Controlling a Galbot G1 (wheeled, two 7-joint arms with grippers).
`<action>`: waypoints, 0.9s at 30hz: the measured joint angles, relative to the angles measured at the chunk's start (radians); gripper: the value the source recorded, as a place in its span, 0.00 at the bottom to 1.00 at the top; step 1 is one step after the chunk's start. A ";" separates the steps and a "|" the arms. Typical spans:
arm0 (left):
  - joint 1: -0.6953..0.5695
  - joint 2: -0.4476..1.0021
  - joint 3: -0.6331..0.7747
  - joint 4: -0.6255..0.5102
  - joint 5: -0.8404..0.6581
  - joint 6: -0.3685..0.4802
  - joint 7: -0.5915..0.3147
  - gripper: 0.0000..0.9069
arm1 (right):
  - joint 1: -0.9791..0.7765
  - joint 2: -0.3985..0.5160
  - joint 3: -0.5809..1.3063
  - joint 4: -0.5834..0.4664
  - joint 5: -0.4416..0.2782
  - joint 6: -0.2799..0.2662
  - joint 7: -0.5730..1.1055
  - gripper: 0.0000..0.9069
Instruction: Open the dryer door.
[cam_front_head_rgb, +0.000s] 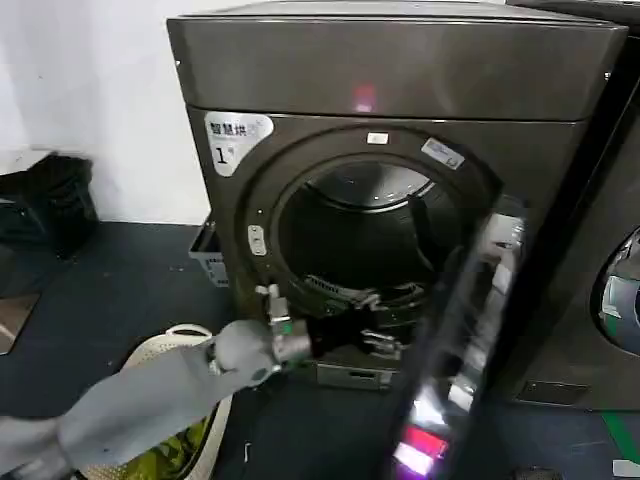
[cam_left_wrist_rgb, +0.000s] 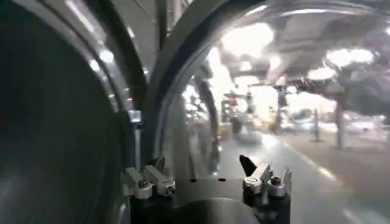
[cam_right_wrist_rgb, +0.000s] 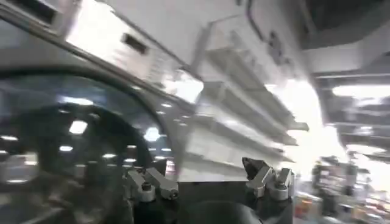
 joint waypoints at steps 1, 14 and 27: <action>-0.014 -0.011 0.017 0.005 0.000 0.000 0.000 1.00 | 0.001 0.000 0.019 -0.006 -0.003 0.008 0.005 1.00; -0.173 -0.154 0.179 0.079 -0.013 0.018 -0.033 1.00 | -0.044 -0.010 0.184 -0.035 -0.013 -0.011 -0.038 1.00; -0.257 -0.303 0.225 0.174 0.012 0.042 -0.087 1.00 | -0.081 -0.033 0.320 -0.070 -0.023 -0.038 0.015 1.00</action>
